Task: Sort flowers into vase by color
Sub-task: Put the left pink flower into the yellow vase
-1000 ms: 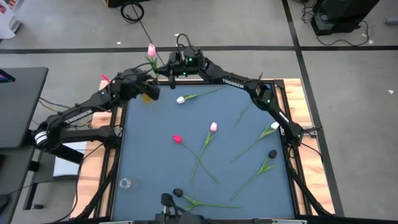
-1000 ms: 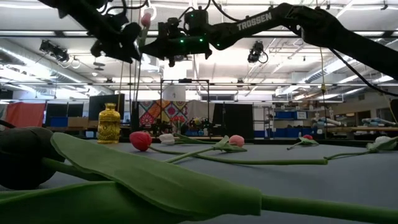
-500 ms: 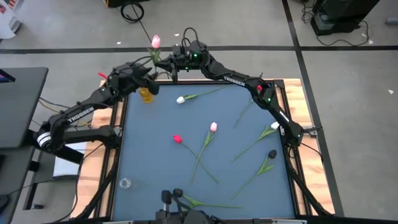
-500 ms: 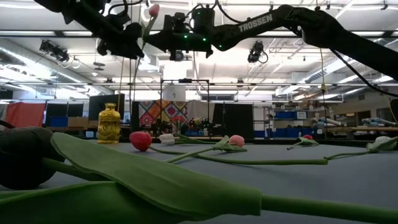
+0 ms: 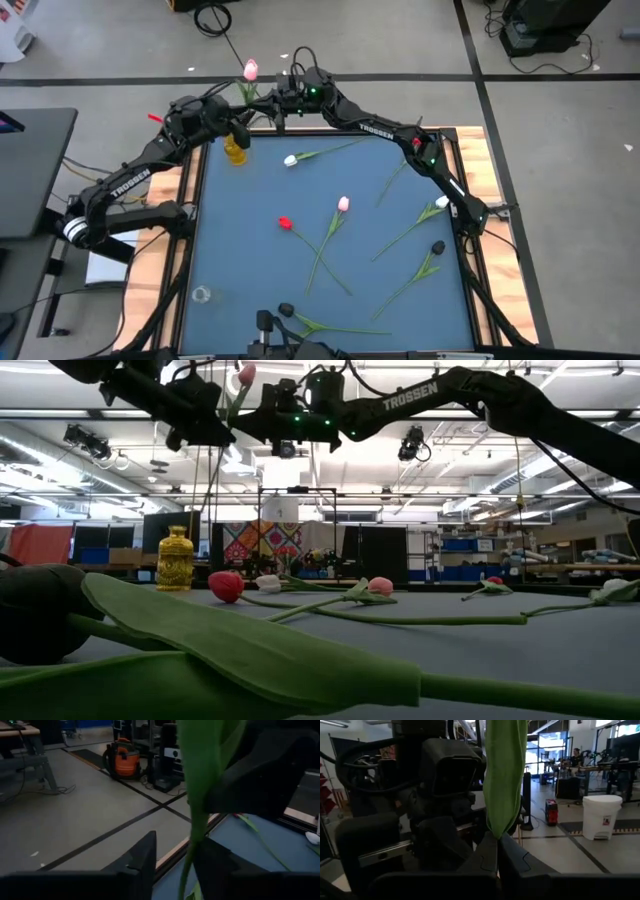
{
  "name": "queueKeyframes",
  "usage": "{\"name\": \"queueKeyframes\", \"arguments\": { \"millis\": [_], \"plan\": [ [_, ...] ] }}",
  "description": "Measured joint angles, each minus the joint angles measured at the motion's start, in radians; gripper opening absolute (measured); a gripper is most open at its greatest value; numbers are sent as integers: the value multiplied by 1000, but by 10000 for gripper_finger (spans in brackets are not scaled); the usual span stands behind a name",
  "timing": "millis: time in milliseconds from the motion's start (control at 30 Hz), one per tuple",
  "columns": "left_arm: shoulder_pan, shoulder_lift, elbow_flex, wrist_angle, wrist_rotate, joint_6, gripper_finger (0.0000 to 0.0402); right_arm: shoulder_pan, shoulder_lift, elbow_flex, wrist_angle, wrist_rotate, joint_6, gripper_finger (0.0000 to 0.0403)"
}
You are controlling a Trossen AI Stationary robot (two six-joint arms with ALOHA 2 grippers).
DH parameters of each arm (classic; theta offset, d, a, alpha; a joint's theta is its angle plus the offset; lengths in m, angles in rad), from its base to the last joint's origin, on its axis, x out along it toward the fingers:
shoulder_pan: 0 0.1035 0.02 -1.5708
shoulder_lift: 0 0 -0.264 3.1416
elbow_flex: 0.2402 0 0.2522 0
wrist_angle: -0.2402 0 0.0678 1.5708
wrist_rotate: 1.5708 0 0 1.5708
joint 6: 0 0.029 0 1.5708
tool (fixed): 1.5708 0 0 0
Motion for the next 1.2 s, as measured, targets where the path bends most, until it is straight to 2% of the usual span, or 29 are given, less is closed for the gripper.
{"name": "queueKeyframes", "arguments": {
  "millis": [167,200,333,533,700,1000,1100,1200],
  "plan": [
    [0,0,0,-3,5,48,21,3,0,0,-19,44,-36,9],
    [1,0,0,-3,5,45,14,3,0,0,-19,56,-44,12],
    [19,0,0,-2,2,16,8,4,0,0,-28,104,-38,43],
    [94,-26,-43,23,5,54,5,-25,-21,-2,-59,140,4,113],
    [170,-125,-203,232,40,-15,4,-49,-68,0,-109,131,3,152],
    [186,-284,-479,562,-28,2,4,-63,-81,-1,-158,128,-12,158],
    [185,-291,-512,650,-50,19,6,-61,-81,-1,-191,128,-36,158],
    [187,-281,-514,644,-95,63,8,-57,-81,-1,-204,129,-56,158]
  ]
}}
